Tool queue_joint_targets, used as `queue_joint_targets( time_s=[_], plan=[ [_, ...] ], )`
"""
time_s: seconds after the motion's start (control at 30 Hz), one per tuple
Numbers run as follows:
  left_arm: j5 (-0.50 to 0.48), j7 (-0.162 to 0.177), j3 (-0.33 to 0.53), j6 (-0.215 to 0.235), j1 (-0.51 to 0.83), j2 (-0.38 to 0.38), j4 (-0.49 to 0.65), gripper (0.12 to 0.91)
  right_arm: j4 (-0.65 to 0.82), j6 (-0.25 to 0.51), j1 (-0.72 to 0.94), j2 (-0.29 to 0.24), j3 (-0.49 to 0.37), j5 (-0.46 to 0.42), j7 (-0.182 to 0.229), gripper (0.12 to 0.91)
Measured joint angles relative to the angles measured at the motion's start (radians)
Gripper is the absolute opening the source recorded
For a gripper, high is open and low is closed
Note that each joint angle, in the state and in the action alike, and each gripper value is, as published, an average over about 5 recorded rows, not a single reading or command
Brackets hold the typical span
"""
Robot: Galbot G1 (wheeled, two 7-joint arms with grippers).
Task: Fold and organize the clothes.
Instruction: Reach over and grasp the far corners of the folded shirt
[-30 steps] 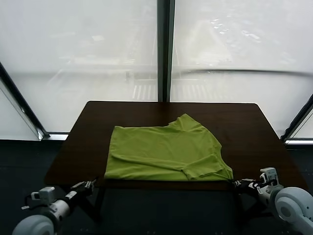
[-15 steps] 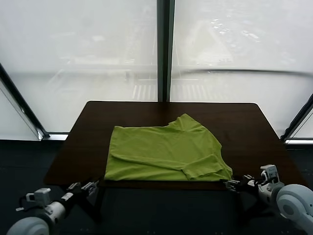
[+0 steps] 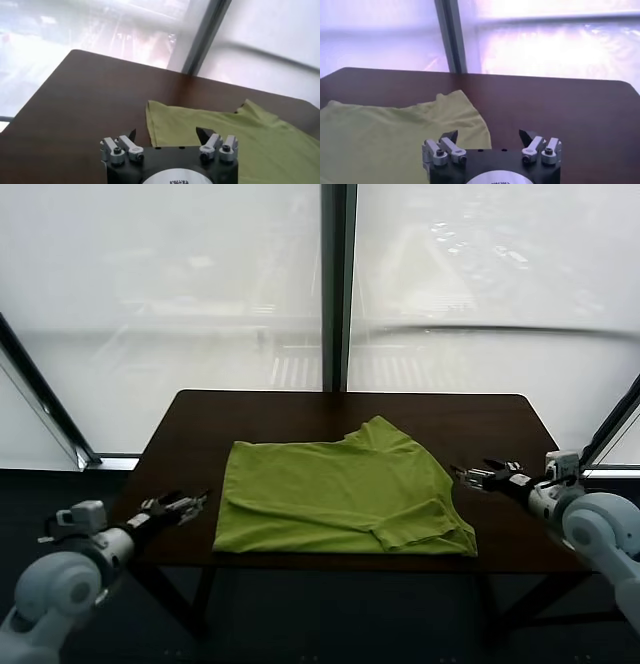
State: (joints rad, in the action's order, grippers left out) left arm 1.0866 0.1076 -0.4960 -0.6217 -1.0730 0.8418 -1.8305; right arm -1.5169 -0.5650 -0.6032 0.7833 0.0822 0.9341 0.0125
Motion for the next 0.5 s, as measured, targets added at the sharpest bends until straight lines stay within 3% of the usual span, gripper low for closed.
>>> queue_joint_targets(
  time_s=[0.2,0.5],
  plan=[
    [-0.025,-0.017,0.153,-0.007,0.235,0.03,0.188,0.907,0.198,-0.011,0.147,0.119,-0.108,-0.053,-0.017,0.907],
    [-0.116,-0.096,0.3,-0.013,0.438,0.097,0.438,0.907,0.393,-0.009,0.242,0.26,-0.162,-0.12,-0.06,0.907]
  ],
)
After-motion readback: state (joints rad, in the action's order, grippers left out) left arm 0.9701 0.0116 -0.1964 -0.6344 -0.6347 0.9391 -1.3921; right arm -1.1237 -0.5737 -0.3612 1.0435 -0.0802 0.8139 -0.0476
